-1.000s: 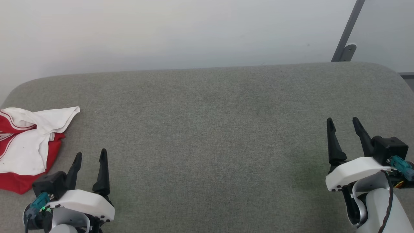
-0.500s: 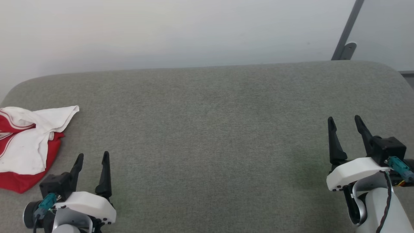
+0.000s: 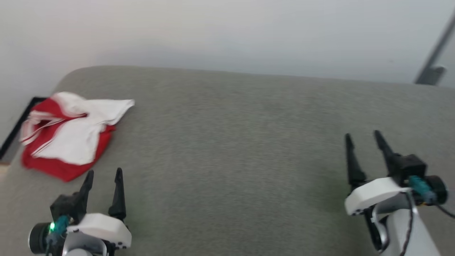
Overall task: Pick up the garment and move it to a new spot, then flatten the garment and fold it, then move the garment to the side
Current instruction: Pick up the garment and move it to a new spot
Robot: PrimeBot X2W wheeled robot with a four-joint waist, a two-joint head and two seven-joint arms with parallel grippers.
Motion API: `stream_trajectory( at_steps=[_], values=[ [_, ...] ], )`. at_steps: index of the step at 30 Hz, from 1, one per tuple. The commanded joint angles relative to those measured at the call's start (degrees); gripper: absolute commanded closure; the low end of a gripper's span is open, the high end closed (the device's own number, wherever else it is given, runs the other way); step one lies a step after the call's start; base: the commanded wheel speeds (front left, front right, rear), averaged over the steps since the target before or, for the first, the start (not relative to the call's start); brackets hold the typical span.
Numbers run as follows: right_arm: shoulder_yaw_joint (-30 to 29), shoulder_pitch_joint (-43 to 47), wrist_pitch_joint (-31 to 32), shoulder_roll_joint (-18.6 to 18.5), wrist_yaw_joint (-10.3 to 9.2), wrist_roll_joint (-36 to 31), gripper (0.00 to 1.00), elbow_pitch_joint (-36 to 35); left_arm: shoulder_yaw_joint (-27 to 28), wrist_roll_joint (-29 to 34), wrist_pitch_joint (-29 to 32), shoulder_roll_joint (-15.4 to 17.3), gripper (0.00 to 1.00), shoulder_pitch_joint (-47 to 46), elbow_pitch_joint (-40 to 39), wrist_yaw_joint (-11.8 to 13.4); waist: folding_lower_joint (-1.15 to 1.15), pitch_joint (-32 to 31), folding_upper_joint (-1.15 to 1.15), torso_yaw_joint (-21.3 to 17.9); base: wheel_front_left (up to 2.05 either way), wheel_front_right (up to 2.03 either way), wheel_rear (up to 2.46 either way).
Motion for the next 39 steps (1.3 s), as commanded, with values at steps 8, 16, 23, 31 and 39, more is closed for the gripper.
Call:
stream_trajectory(
  at_steps=[8,16,23,31,39],
  values=[
    [8.79,0.52,-1.14,0.92,-0.02,-0.13,0.00,1.88,3.46,3.47,-1.11,-2.27,0.00,4.55,-2.28,1.51,0.00,-0.90,0.00,15.03,0.00,0.00,0.00],
    [15.40,1.37,-1.12,0.91,-0.03,5.56,0.00,1.40,6.02,2.84,-1.09,-3.90,0.00,8.57,-5.81,2.78,0.00,-1.98,0.00,21.89,0.00,0.00,0.00],
    [18.60,0.62,-1.12,0.83,-0.03,7.42,0.00,1.56,6.83,2.20,-1.05,-4.71,0.00,10.57,-7.75,2.56,0.00,-1.59,0.00,22.53,0.00,0.00,0.00],
    [19.02,-1.38,-1.12,0.84,-0.03,6.12,0.00,2.60,4.77,3.64,-1.04,-2.29,0.00,3.60,-5.65,0.22,0.00,2.52,0.00,16.66,0.00,0.00,0.00],
    [18.18,-4.79,-1.12,0.85,-0.03,3.47,0.00,2.03,3.68,-0.33,-1.04,8.45,0.00,-16.93,5.57,-1.11,0.00,11.86,0.00,7.05,0.00,0.00,0.00]
  ],
)
